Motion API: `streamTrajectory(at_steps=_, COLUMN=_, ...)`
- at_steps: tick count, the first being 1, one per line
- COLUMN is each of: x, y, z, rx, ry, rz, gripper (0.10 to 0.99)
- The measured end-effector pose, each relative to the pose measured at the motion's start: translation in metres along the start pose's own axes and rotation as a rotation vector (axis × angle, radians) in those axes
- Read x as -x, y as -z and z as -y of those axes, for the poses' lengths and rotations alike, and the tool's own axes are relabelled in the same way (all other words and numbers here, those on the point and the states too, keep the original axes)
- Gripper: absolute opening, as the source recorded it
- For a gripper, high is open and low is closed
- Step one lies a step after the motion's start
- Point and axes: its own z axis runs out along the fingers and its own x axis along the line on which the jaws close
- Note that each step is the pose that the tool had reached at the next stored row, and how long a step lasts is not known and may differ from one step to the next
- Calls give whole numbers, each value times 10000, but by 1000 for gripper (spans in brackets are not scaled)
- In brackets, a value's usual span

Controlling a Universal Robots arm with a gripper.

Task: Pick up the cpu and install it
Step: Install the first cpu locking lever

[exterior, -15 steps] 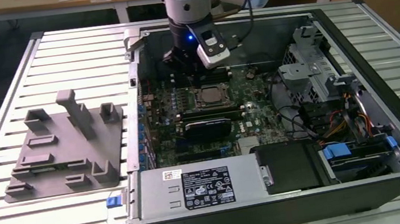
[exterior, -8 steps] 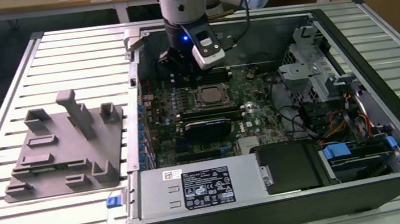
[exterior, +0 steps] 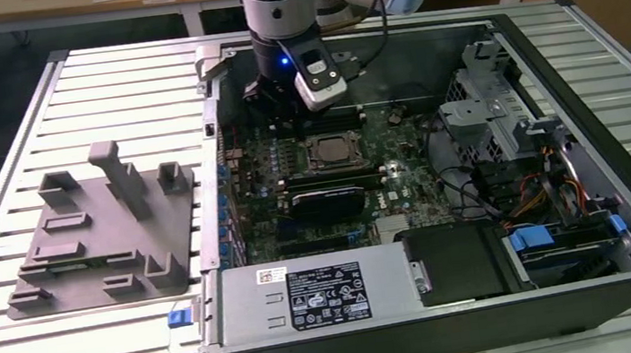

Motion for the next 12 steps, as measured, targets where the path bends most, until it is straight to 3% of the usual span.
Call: streamTrajectory(at_steps=12, x=-64, y=4, z=10, rx=33, ry=-2, rz=-7, gripper=106)
